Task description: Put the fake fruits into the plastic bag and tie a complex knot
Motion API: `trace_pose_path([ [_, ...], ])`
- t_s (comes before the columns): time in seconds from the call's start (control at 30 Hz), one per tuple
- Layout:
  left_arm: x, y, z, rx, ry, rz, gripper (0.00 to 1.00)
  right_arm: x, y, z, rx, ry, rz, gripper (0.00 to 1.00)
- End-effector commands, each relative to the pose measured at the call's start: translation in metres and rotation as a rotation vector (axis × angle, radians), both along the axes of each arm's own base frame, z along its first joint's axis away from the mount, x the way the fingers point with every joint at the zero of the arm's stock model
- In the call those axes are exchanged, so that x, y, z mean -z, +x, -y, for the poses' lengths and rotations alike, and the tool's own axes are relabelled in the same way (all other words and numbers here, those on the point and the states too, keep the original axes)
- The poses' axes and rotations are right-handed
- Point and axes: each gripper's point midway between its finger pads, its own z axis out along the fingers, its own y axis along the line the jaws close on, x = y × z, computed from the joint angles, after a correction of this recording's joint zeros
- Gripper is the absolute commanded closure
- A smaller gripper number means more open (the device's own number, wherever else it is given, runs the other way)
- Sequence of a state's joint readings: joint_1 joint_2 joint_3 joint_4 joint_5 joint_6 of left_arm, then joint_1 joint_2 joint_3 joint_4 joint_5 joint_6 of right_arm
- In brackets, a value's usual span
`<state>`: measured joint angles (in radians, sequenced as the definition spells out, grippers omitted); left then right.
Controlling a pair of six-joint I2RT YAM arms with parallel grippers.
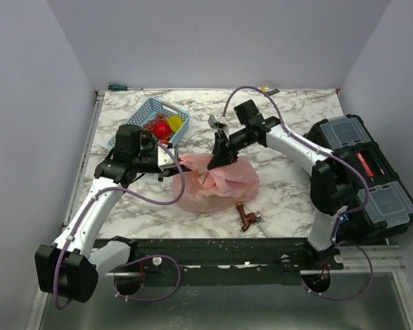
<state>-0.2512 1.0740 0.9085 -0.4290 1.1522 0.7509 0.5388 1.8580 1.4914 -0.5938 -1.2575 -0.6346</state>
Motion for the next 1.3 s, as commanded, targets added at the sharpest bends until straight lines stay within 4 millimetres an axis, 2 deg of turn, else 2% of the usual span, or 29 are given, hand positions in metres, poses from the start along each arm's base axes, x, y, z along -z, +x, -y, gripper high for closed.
trace_pose_path([
  [0.0, 0.001, -0.020, -0.004, 0.042, 0.027, 0.025, 1.00, -0.005, 0.009, -0.001, 0.047, -0.036, -0.008, 0.99],
  [0.07, 0.006, -0.033, -0.006, 0.070, 0.063, 0.015, 1.00, -0.010, 0.020, -0.002, 0.139, -0.060, -0.019, 0.99],
  [0.17, 0.010, -0.047, 0.001, 0.107, 0.134, -0.022, 1.00, -0.022, 0.036, -0.004, 0.291, -0.031, -0.006, 0.99],
  [0.27, 0.004, -0.043, 0.018, 0.082, 0.189, -0.053, 1.00, -0.029, 0.038, -0.005, 0.356, -0.040, 0.012, 0.99],
  [0.4, -0.009, -0.015, 0.035, -0.044, 0.190, -0.101, 1.00, -0.020, 0.030, 0.002, 0.362, -0.087, 0.016, 0.99],
  [0.47, -0.008, 0.000, 0.039, -0.087, 0.215, -0.135, 1.00, -0.017, 0.023, 0.008, 0.352, -0.097, 0.030, 0.99],
  [0.6, -0.010, 0.027, 0.046, -0.183, 0.268, -0.201, 1.00, -0.021, 0.005, 0.012, 0.287, -0.086, 0.028, 0.99],
  [0.63, -0.012, 0.032, 0.047, -0.199, 0.272, -0.211, 1.00, -0.022, 0.000, 0.014, 0.269, -0.084, 0.027, 0.98],
  [0.8, -0.010, 0.042, 0.051, -0.216, 0.273, -0.210, 1.00, -0.024, -0.020, 0.017, 0.192, -0.057, 0.004, 0.65],
  [1.0, -0.013, 0.034, 0.063, -0.180, 0.261, -0.210, 1.00, -0.027, -0.011, 0.008, 0.219, -0.031, -0.046, 0.63],
  [1.1, -0.012, 0.030, 0.066, -0.179, 0.253, -0.231, 0.96, -0.029, -0.006, 0.005, 0.244, -0.017, -0.063, 0.69],
  [1.2, -0.011, 0.027, 0.065, -0.192, 0.250, -0.267, 0.90, -0.025, -0.004, 0.005, 0.259, -0.018, -0.058, 0.88],
  [1.23, -0.011, 0.027, 0.062, -0.205, 0.252, -0.274, 0.87, -0.024, -0.004, 0.006, 0.265, -0.023, -0.056, 0.98],
  [1.27, -0.011, 0.025, 0.059, -0.210, 0.253, -0.279, 0.79, -0.022, -0.004, 0.007, 0.269, -0.027, -0.056, 0.99],
])
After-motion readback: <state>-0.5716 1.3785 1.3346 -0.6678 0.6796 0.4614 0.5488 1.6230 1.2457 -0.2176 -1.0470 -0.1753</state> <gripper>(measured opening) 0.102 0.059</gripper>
